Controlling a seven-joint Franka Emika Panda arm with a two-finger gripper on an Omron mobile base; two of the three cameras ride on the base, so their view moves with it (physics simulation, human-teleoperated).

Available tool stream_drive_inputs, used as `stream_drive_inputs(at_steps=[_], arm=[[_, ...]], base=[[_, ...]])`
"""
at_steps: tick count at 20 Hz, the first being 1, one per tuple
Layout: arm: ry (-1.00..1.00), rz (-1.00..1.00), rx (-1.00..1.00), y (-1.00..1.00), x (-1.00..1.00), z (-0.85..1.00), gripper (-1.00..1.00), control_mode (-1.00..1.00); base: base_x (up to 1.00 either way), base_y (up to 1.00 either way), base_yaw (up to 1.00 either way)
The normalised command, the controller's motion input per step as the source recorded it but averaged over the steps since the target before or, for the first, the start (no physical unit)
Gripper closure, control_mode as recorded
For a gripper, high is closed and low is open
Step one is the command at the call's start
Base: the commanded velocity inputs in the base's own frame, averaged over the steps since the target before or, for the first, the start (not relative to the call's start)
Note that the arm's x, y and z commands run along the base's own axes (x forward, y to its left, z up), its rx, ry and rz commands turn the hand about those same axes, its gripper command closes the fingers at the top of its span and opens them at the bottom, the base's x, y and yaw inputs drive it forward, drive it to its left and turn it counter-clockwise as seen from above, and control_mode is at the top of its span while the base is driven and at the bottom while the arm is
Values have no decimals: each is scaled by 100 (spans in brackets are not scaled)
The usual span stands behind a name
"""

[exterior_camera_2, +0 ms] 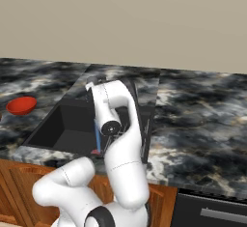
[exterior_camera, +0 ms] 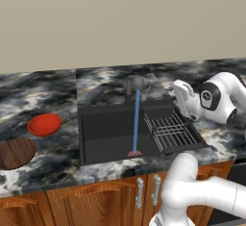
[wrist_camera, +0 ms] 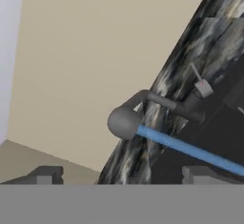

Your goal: Rinse each bowl for a few seconds and place them down in the sink or on the counter.

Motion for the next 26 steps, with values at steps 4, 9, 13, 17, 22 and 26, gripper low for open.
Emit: stream_drive_inputs(at_steps=[4,9,13,17,22,26], arm=[[5,9,-13,9,-46,30,-100,-100],[6,9,-14,11,-46,28,-100,-100],[5,9,-16,10,-45,26,-100,-100],[5,9,-17,8,-45,23,-100,-100],[7,8,-15,10,-41,26,-100,-100],[9,4,-14,16,-30,25,-100,-100]], base=[[0,0,0],[0,0,0],[0,0,0],[0,0,0],[0,0,0],[0,0,0]])
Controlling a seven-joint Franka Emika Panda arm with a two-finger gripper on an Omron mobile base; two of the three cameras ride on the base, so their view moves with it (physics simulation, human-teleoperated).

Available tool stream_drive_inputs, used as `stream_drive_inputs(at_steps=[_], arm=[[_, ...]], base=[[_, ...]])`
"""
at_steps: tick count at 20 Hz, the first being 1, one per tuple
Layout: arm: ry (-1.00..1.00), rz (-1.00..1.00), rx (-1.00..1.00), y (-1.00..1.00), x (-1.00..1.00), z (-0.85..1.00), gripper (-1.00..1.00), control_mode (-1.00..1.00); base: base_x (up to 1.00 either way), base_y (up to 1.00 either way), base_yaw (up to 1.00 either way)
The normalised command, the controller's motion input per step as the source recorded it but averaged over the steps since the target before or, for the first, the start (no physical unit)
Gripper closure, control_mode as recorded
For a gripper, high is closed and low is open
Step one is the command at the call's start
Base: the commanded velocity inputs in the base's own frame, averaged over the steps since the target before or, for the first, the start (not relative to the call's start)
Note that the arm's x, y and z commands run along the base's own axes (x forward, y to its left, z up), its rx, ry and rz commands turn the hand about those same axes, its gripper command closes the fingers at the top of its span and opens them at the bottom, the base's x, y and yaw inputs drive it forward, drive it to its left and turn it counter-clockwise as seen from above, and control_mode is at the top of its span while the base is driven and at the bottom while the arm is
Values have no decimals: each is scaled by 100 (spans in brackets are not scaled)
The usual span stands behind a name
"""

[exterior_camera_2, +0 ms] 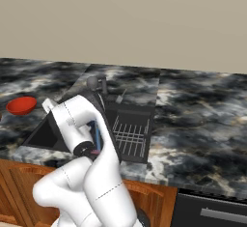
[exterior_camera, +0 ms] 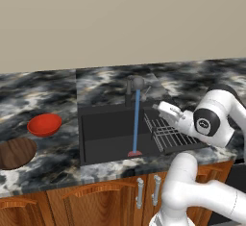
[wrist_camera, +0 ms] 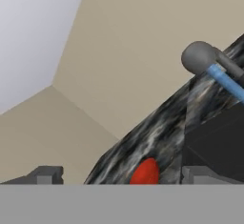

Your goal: Rinse each bowl for a few seconds and place them down in the sink or on the counter.

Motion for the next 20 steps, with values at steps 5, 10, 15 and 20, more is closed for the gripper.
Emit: stream_drive_inputs(at_steps=[5,10,15,20], arm=[[8,0,-10,15,-20,35,-100,-100],[8,-1,-10,11,-15,34,-100,-100],[13,-4,-8,3,-14,14,-100,-100],[16,-5,-5,1,-14,6,-100,-100]], base=[[0,0,0],[0,0,0],[0,0,0],[0,0,0]])
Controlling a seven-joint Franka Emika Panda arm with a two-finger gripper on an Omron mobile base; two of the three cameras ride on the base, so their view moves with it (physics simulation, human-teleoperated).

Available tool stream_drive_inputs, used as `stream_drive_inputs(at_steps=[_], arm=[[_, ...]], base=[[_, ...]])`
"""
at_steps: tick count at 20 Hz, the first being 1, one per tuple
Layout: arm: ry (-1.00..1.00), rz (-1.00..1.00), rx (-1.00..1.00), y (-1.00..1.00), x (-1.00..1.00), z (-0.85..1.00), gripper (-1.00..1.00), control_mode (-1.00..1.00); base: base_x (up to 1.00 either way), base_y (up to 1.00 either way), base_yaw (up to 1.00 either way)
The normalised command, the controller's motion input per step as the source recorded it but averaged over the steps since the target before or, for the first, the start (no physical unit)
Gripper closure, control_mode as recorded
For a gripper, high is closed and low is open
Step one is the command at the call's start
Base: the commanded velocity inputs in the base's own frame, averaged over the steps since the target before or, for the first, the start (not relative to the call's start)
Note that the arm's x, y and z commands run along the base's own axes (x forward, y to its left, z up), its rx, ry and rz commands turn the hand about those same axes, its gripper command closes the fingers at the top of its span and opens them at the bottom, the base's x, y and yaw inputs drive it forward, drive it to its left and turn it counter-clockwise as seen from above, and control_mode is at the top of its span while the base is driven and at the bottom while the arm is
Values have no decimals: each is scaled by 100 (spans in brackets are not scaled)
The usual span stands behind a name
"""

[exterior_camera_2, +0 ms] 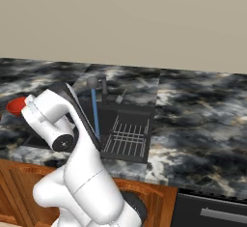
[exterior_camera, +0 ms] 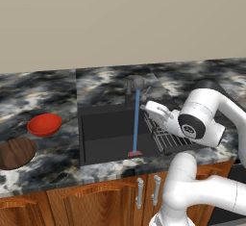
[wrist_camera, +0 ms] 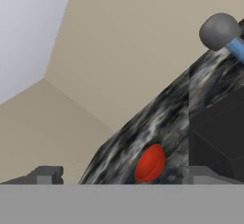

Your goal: Rinse each bowl for a few seconds and place them down in the sink or on the counter.

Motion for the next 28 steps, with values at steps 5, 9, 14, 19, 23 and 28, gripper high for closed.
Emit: stream_drive_inputs(at_steps=[5,9,14,19,23,28], arm=[[13,-6,-7,5,-11,12,-100,-100],[12,-7,-7,13,-7,18,-100,-100],[11,-3,-11,33,-1,28,-100,-100],[13,-3,-11,34,0,27,-100,-100],[13,-3,-9,34,0,28,-100,-100],[14,-3,-9,34,0,26,-100,-100]], base=[[0,0,0],[0,0,0],[0,0,0],[0,0,0],[0,0,0],[0,0,0]])
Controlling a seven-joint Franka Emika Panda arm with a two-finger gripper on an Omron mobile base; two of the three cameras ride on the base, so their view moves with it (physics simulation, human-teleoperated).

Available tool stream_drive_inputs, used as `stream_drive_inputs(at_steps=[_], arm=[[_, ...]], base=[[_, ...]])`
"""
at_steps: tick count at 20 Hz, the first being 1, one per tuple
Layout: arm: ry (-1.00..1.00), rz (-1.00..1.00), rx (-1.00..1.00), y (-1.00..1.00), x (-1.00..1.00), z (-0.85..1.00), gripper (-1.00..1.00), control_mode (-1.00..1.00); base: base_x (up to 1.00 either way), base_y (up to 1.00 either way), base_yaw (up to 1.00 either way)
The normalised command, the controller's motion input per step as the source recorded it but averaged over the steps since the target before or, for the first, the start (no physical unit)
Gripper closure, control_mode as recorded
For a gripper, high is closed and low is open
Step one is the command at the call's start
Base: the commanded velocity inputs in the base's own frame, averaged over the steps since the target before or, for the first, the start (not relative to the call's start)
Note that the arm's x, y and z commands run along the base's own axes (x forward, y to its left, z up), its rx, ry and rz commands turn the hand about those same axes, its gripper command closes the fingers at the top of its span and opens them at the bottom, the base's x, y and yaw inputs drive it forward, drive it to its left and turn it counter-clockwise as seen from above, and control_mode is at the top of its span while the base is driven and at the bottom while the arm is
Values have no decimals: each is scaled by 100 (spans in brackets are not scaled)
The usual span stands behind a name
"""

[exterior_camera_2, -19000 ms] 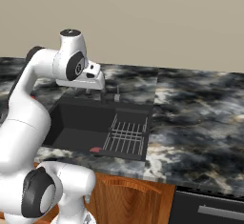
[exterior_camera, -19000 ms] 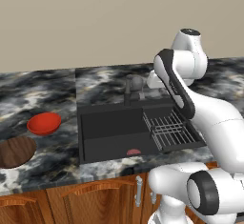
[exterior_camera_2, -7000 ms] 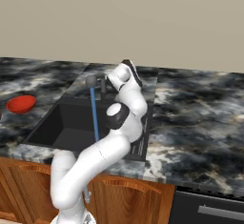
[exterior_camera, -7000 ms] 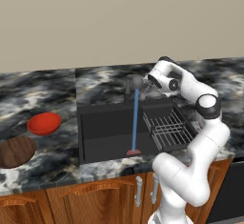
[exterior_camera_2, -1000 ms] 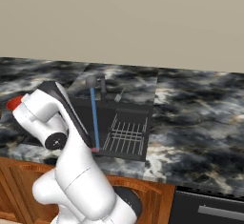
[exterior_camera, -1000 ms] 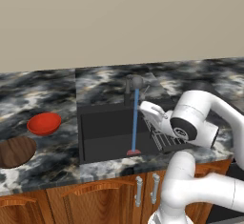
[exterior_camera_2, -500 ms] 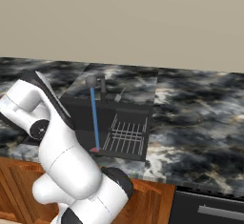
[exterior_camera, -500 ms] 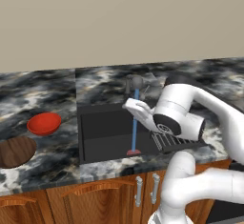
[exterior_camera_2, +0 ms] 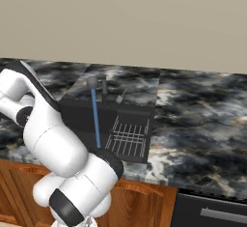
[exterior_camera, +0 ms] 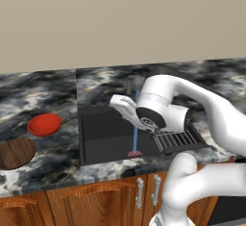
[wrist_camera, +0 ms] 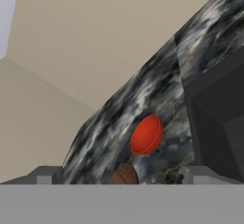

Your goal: Rinse each bowl for a few seconds and place them down in the sink or on the counter.

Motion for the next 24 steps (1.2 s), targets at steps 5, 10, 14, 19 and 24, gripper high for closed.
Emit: stream_drive_inputs(at_steps=[5,10,14,19,24], arm=[[16,-4,-7,31,5,24,-100,-100],[19,-3,-6,26,11,22,-100,-100],[20,-1,-6,19,14,19,-100,-100],[23,0,-5,16,16,14,-100,-100],[24,0,-6,12,17,11,-100,-100]], base=[[0,0,0],[0,0,0],[0,0,0],[0,0,0],[0,0,0]])
